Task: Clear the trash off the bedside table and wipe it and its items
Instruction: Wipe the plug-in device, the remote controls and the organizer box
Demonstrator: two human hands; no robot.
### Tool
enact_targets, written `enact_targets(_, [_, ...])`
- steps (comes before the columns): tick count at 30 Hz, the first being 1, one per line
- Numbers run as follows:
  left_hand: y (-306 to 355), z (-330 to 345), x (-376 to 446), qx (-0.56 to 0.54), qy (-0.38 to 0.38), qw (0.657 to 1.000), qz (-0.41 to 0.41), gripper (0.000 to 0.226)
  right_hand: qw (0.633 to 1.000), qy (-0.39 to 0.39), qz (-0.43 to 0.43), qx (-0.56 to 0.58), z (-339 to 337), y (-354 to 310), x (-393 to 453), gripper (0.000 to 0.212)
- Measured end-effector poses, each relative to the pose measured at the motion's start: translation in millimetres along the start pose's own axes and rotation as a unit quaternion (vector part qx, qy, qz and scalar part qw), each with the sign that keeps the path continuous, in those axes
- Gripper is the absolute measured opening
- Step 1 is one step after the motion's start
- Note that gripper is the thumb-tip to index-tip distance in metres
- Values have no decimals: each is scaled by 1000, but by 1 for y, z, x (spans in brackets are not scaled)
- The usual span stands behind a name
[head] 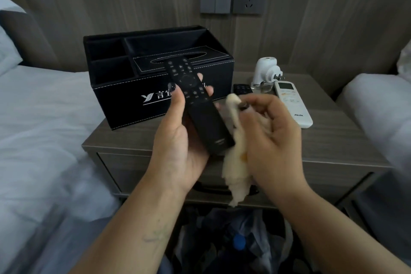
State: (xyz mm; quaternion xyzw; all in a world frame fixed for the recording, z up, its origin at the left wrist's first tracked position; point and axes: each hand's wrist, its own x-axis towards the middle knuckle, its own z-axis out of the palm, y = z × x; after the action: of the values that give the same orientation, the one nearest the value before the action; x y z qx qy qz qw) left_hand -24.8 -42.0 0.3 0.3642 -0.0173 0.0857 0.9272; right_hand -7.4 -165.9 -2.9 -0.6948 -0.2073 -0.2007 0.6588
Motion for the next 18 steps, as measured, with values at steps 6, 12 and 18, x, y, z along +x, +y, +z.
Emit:
enact_targets(6, [-4, 11, -1, -37, -20, 995, 87, 32, 953, -35, 289, 88, 1, 13, 3, 18])
enact_targets(12, [-9, 16, 12, 144, 39, 954, 260, 21, 945, -82, 316, 32, 12, 13, 2, 23])
enact_targets(18, [-21, 20, 32, 292, 31, 896, 334, 32, 945, -24, 322, 61, -3, 10, 16, 21])
